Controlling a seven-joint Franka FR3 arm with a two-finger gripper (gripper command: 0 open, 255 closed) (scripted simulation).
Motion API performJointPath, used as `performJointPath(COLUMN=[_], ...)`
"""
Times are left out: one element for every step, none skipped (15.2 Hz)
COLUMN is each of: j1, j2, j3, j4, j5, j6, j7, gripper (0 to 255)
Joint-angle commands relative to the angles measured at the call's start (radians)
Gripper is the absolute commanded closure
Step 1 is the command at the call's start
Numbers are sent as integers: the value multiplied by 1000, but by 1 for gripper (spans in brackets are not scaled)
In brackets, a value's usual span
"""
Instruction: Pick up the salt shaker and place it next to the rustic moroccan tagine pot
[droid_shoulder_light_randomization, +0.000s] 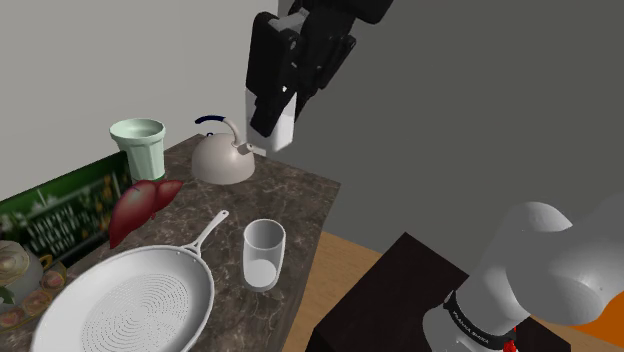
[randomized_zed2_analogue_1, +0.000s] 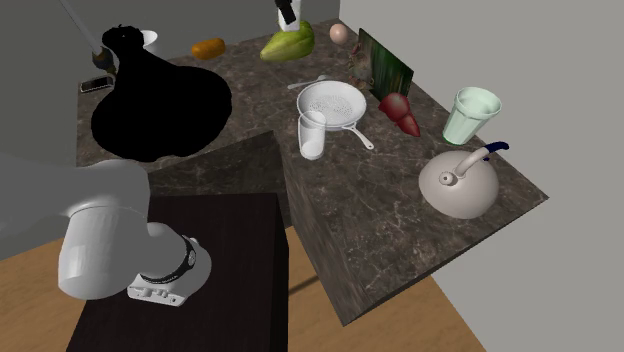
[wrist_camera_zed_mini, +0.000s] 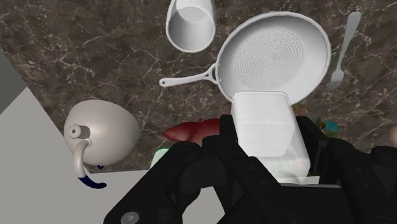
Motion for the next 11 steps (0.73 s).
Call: performJointPath(j1=[11, 15, 18, 21, 23, 24, 25, 25, 23, 21, 18], j2=[-12, -13, -13, -13, -11, -7, -3, 2, 9, 16, 25], j3=[36, 55, 76, 97, 118, 140, 163, 187, 212, 238, 266], j4=[6, 13, 22, 31, 42, 54, 67, 81, 96, 112, 130], j5=[7, 8, 10, 11, 12, 12, 11, 10, 8, 6, 2], j6=[-14, -19, -25, -32, -38, -44, -50, -56, -63, -69, -76], j7=[47, 70, 94, 118, 143, 167, 192, 218, 243, 269, 296], gripper=[255, 255, 255, 255, 255, 255, 255, 255, 255, 255, 255])
